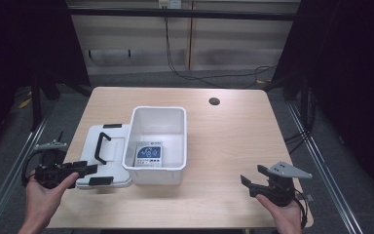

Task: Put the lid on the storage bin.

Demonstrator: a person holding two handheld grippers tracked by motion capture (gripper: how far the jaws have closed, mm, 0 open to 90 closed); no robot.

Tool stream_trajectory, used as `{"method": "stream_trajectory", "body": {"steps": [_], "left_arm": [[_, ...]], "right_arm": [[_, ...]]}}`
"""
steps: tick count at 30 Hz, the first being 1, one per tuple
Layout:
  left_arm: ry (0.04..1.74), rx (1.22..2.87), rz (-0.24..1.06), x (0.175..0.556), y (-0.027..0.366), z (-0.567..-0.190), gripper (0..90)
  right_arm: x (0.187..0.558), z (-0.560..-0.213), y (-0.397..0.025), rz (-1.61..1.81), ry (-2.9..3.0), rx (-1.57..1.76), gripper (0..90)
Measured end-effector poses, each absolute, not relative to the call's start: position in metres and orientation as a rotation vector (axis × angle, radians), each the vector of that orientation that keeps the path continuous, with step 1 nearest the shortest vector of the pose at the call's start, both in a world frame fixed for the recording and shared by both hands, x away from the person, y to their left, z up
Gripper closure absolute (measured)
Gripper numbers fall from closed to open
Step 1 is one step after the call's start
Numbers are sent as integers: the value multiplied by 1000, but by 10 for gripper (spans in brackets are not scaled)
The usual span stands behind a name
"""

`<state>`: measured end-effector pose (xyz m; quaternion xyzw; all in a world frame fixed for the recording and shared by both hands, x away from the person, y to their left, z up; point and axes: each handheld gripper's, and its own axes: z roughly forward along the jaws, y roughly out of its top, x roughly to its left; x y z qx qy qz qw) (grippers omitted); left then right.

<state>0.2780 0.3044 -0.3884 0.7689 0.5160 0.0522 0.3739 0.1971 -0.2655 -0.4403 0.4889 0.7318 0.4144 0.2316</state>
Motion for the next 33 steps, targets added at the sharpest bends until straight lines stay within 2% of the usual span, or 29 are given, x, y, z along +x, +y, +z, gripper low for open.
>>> {"method": "stream_trajectory", "body": {"steps": [19, 23, 25, 29, 33], "left_arm": [[1411, 2102, 148, 310, 289, -368, 499], [1469, 2075, 162, 320, 289, -364, 489], [1465, 2083, 142, 324, 288, -364, 459], [1457, 2123, 129, 331, 288, -364, 468], [1502, 2135, 107, 341, 292, -362, 431]], "right_arm": [[199, -441, -264, 1135, 2038, 1339, 254], [199, -441, -263, 1136, 2040, 1334, 254], [199, -441, -263, 1135, 2043, 1338, 253], [200, -441, -263, 1136, 2050, 1333, 253], [200, -442, -262, 1132, 2066, 1329, 253]]}}
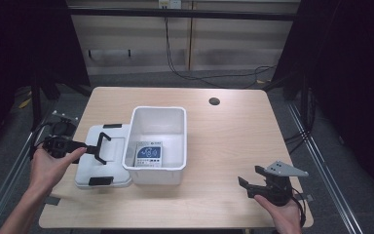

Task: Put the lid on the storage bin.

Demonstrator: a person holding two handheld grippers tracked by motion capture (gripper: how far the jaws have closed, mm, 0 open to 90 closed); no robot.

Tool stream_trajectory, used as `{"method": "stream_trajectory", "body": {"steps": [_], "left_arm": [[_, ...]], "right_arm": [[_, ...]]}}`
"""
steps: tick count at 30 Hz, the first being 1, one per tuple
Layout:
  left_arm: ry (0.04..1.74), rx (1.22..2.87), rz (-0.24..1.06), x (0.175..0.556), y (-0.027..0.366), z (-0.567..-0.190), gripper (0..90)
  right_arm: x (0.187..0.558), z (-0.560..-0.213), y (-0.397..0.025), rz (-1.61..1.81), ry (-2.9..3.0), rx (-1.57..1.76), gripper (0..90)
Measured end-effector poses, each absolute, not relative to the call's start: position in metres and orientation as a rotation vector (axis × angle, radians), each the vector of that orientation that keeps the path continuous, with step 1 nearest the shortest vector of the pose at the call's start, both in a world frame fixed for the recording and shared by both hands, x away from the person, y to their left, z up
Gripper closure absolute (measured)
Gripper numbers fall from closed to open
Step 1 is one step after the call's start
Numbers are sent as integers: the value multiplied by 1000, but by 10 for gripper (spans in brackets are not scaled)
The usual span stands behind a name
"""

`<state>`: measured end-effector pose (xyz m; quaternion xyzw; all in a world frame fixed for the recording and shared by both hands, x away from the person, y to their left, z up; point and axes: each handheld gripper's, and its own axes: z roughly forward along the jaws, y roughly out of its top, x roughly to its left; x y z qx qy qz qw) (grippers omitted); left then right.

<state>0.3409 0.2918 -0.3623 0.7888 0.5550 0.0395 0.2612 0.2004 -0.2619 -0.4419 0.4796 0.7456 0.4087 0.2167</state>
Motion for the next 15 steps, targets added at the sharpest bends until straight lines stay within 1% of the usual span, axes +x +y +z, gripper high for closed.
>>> {"method": "stream_trajectory", "body": {"steps": [4, 9, 10, 15], "left_arm": [[1515, 2174, 110, 347, 289, -361, 476], [1523, 2201, 100, 354, 285, -362, 511], [1529, 2212, 103, 356, 284, -362, 545], [1573, 2236, 103, 370, 282, -365, 577]], "right_arm": [[200, -442, -262, 1134, 2066, 1330, 253], [201, -442, -262, 1134, 2068, 1334, 252], [200, -442, -262, 1133, 2070, 1338, 251], [201, -443, -262, 1128, 2076, 1338, 251]]}}
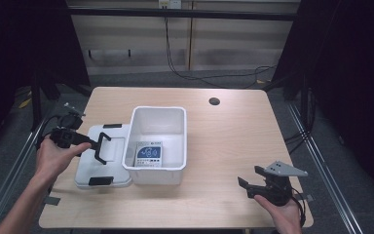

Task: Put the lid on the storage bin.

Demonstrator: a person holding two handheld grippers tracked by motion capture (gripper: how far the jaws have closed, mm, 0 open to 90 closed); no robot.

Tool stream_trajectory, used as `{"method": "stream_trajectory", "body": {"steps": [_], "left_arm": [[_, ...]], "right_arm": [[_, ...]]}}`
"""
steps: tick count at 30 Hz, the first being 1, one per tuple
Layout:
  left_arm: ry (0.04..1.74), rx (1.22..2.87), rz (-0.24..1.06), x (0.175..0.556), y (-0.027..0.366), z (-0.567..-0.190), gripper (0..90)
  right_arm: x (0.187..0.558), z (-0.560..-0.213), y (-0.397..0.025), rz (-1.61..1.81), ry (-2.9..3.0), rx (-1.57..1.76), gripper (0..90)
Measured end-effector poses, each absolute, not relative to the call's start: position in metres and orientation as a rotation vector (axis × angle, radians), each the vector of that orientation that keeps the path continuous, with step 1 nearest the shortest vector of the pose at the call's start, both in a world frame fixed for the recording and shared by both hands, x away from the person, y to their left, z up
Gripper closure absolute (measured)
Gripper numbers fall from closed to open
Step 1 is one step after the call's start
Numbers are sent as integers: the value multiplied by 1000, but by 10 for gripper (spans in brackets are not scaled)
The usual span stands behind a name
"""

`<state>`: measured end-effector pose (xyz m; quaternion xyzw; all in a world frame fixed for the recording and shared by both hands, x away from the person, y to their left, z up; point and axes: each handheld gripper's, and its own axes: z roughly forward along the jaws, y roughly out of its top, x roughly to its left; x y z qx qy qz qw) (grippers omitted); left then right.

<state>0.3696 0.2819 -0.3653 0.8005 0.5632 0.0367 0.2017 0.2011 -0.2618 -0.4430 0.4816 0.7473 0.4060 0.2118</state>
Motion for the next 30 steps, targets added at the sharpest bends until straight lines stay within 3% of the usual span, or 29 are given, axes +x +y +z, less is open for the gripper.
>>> {"method": "stream_trajectory", "body": {"steps": [16, 18, 30], "left_arm": [[1711, 2224, 12, 399, 278, -375, 613], [1743, 2225, 16, 403, 277, -377, 681], [1814, 2287, 48, 416, 261, -390, 661]], "right_arm": [[202, -444, -261, 1131, 2089, 1346, 251], [202, -444, -261, 1133, 2088, 1345, 251], [202, -444, -261, 1129, 2096, 1347, 251]]}}
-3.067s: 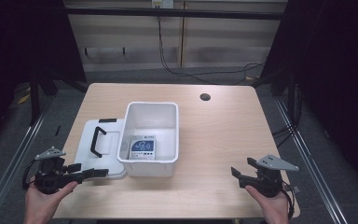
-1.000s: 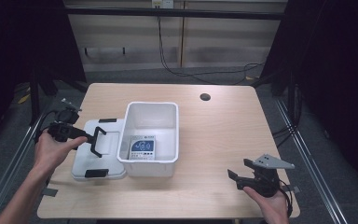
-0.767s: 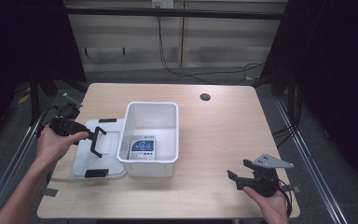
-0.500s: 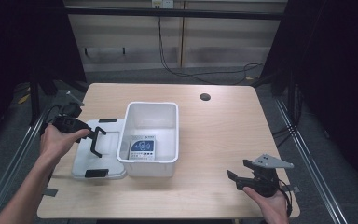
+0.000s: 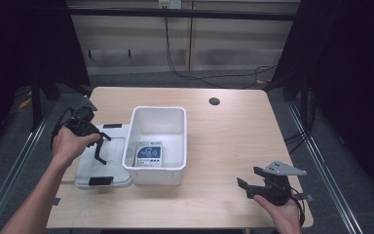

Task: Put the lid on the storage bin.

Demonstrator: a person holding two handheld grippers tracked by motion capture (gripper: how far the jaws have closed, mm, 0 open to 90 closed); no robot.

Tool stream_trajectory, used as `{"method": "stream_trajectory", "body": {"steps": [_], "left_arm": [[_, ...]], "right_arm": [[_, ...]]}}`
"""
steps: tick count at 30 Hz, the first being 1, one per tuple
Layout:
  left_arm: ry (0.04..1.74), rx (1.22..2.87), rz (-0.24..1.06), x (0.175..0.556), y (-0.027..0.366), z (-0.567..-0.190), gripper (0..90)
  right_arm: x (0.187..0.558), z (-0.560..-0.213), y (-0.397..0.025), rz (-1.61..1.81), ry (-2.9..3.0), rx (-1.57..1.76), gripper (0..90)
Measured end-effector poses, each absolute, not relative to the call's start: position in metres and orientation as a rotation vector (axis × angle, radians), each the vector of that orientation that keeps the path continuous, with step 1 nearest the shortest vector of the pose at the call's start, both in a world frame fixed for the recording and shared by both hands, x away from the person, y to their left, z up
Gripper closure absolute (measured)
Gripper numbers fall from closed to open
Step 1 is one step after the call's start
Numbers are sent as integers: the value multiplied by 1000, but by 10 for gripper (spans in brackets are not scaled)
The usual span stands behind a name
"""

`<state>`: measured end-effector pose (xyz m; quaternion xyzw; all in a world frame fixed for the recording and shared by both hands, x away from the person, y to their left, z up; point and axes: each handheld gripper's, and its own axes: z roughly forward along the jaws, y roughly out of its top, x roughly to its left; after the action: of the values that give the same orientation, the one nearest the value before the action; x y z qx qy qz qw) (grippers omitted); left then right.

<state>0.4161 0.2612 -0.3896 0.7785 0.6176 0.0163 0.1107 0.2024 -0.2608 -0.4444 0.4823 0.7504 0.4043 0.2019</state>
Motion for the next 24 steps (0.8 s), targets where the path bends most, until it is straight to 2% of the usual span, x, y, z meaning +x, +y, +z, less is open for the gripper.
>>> {"method": "stream_trajectory", "body": {"steps": [5, 8, 16, 24], "left_arm": [[1852, 2306, 63, 420, 258, -396, 663], [1895, 2300, 92, 423, 260, -401, 696], [1904, 2292, 23, 426, 262, -410, 733], [1975, 2278, 43, 428, 251, -417, 789]], "right_arm": [[203, -445, -261, 1129, 2098, 1346, 251], [203, -445, -261, 1125, 2101, 1342, 251], [203, -445, -261, 1123, 2104, 1350, 248], [204, -446, -259, 1108, 2106, 1358, 243]]}}
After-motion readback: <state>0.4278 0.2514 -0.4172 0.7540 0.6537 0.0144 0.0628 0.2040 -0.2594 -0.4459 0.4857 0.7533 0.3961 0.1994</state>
